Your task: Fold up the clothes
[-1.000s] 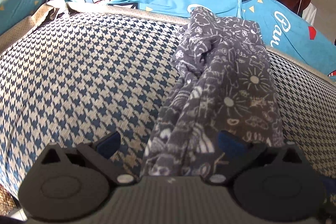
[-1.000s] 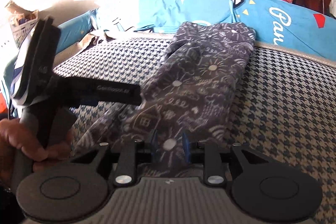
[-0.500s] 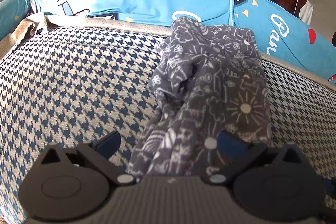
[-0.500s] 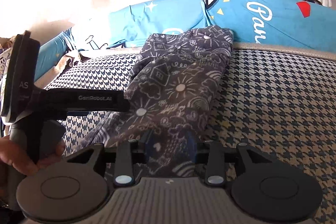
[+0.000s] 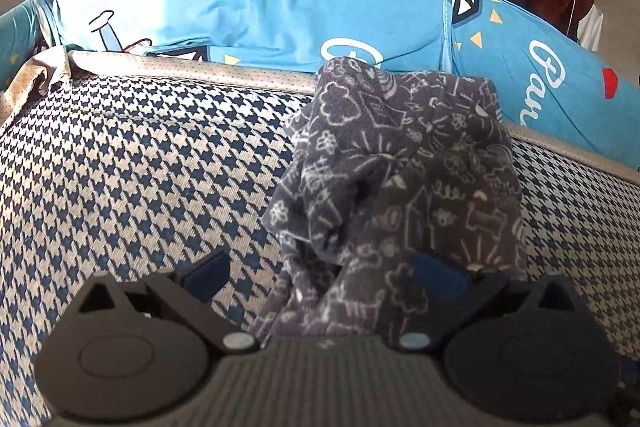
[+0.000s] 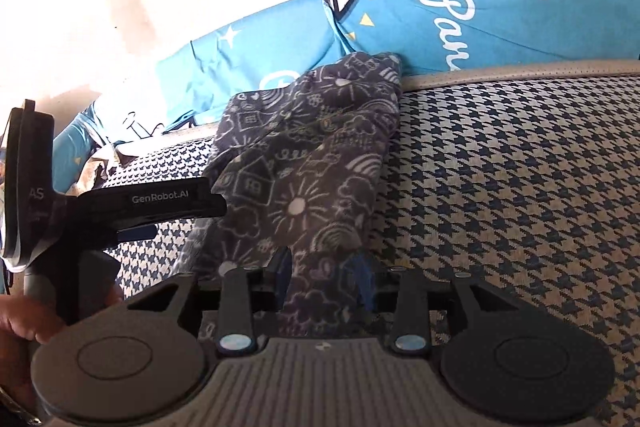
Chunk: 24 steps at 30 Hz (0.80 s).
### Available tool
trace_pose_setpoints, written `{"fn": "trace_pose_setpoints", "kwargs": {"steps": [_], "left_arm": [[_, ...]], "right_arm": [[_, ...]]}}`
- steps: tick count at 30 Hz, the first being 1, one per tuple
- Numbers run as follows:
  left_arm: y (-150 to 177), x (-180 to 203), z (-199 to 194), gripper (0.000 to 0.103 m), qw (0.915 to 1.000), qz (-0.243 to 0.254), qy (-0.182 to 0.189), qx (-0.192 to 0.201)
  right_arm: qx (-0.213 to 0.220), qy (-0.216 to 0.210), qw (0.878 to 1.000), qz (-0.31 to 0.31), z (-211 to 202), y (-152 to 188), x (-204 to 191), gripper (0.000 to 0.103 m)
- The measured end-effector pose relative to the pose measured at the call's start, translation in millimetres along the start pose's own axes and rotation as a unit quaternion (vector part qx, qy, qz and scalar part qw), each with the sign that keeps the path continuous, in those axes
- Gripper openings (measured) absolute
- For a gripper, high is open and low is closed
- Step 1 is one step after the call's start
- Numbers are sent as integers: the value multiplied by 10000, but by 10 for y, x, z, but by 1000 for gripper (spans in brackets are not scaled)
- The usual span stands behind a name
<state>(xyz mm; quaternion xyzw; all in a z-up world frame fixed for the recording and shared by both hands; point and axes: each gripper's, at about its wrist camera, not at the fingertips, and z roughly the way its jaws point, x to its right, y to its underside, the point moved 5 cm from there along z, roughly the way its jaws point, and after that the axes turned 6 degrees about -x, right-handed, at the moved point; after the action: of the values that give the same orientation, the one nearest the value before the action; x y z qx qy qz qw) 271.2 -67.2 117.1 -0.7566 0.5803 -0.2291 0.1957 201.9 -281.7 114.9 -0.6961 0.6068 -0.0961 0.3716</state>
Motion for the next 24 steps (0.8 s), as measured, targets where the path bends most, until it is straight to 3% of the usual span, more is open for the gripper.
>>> {"fn": "trace_pose_setpoints", "kwargs": {"steps": [9,13,18,24], "left_arm": [[-154,-35,322,103,9996,-91,-262,-103],[-110,-212,526,103,9979,-459,-125,-433],[-66,-272,539,103,9984,-316,-236,-406],[38,-412,597,103,9963,-643,-183,-547]], "right_arm": [[4,105,9995,290,183,-151,125,36],[-39,143,9990,428,280,-202,158,36],[-31,153,9985,520,389,-286,208,38],[36,193,9979,611,537,-418,284,42]]}}
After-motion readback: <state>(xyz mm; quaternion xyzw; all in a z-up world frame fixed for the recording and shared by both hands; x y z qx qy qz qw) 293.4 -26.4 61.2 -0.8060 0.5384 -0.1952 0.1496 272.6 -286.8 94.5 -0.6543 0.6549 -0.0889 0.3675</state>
